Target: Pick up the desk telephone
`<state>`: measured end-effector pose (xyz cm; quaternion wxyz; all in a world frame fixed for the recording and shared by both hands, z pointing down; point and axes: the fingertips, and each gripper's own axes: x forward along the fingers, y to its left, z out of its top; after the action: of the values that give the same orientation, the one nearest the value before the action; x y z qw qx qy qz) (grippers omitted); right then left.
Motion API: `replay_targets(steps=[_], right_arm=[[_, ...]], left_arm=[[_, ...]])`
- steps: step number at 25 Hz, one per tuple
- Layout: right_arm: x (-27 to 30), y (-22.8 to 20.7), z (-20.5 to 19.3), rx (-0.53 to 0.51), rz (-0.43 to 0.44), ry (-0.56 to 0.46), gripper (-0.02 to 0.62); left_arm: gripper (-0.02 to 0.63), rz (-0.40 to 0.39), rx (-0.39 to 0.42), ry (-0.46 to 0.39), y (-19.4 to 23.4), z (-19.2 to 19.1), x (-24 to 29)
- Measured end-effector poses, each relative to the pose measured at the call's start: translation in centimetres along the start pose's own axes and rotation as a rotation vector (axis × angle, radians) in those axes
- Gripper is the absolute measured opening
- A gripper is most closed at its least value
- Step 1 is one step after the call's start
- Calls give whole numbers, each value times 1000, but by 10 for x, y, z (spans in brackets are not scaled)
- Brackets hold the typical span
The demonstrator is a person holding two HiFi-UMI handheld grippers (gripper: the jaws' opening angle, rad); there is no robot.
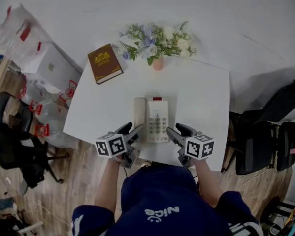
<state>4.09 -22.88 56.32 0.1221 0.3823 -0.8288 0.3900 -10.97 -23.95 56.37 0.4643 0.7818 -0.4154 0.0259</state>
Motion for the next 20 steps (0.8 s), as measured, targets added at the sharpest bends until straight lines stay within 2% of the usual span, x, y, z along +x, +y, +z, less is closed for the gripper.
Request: replay_targets(steps=[6, 10, 15, 20], right_arm=[[21, -13, -2, 114, 44, 49, 221], [34, -21, -5, 148, 48, 76, 222], [45, -30, -6, 181, 49, 109, 221], [54, -31, -8, 212, 82, 138, 221]], left_arm=[[326, -41, -35, 110, 18, 1, 18], [327, -110, -102, 173, 24, -3, 25], [325, -171, -183, 196, 32, 2, 37], [337, -236, -204, 226, 32, 1, 42]])
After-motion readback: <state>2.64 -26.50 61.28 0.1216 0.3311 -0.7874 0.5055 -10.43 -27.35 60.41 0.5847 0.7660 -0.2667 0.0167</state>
